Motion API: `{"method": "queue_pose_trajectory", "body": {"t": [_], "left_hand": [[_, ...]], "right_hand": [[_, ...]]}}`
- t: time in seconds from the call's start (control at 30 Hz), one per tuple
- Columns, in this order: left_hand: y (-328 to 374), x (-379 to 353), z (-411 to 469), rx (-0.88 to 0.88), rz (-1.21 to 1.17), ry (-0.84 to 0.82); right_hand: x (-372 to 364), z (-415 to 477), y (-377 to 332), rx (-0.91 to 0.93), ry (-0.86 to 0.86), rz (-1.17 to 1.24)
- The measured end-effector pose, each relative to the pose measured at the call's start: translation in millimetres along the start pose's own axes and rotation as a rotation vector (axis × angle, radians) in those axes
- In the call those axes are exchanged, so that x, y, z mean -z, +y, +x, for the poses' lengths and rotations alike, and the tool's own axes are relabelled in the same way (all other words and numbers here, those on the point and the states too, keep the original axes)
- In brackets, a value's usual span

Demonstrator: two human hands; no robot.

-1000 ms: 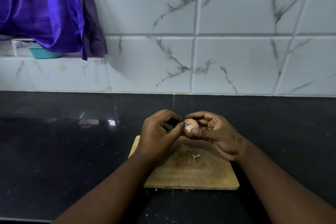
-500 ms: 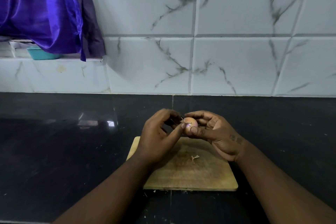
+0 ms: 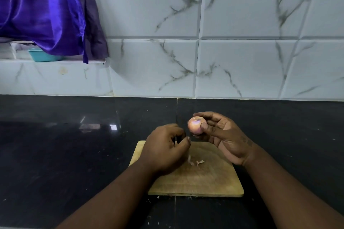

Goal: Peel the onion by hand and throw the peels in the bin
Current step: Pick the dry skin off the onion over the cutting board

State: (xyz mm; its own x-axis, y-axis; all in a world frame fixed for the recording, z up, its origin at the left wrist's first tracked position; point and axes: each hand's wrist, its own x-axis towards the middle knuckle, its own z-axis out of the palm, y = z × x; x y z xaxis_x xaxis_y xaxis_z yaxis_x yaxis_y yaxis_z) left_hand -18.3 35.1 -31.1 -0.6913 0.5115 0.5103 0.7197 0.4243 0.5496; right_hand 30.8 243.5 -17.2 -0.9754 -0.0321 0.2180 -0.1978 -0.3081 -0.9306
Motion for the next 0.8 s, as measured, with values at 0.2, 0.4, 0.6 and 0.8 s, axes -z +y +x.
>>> {"method": "queue_pose_trajectory", "body": {"t": [0.2,0.4,0.6,0.8], "left_hand": [[2.6,2.2,-0.7,-0.058,-0.087,0.134],[1.2,3.0,1.7,-0.174,-0.109,0.256],[-1.6,2.6,4.0,-0.23,-0.099,0.278],[-2.0,3.4,4.2,-0.243,-0.078,0.287]], "right_hand": [[-3.0,-1.1,-0.4,-0.053,-0.006,-0.095],[-4.2,-3.2,-1.5,-0.051,-0.027,-0.175],[-4.1,-2.6,-0.4,-0.058,-0.028,-0.121],[-2.2,-1.6,1.2,-0.055,-0.029,-0.117]]}}
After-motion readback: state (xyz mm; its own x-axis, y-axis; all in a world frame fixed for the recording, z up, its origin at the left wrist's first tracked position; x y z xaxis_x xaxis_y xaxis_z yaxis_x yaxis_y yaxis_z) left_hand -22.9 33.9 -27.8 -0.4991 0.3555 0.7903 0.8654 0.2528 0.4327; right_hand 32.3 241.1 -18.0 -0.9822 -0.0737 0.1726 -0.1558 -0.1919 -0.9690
